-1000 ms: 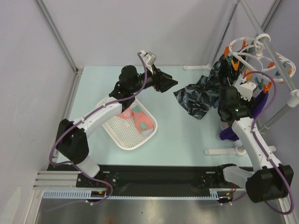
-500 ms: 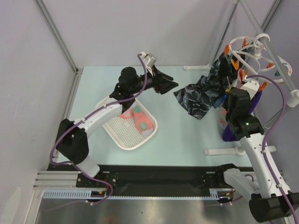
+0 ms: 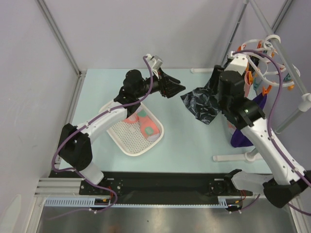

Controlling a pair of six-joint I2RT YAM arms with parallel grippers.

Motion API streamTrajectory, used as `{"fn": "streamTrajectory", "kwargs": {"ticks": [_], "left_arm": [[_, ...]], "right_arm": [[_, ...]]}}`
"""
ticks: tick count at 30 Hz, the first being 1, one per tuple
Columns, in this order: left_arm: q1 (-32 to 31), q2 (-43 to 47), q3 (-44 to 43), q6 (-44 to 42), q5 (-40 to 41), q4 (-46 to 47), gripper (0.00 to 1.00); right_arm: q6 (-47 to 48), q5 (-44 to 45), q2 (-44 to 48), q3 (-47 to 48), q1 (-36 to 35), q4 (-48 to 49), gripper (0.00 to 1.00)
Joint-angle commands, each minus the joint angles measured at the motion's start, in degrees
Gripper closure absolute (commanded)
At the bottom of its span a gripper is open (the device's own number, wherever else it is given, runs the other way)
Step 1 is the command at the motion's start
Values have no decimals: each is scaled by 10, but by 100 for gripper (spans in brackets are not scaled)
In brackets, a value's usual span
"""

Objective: Clip the socks to the hanger
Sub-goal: Open the clamp at the hanger.

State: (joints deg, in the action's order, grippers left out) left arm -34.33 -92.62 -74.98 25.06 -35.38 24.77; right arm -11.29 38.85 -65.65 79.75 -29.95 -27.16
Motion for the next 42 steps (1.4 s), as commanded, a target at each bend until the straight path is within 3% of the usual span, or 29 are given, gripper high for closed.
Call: {"fn": "streamTrajectory", "kwargs": {"ticks": [1,7,10,17,22,42], "left_arm": [[1,16,-2,-4,-14,18,38],[2,21,-1,-15,-8,7,37],[3,19,-2,-14,-10,9,37],[5,11,-1,-1,-21,23,36],[6,6,1,4,-26,31,36],[14,1,8,13,-37,44,36]], "right_arm": [[20,146,-69,73,-2,21,34],[109,271,-163,113,0,109,25],[163,281,-183,115,9,155,23],[151,209,-174,114,71,134,23],[116,102,-163,117,127,93,27],[107,99,-209,147,155,101,42]]}}
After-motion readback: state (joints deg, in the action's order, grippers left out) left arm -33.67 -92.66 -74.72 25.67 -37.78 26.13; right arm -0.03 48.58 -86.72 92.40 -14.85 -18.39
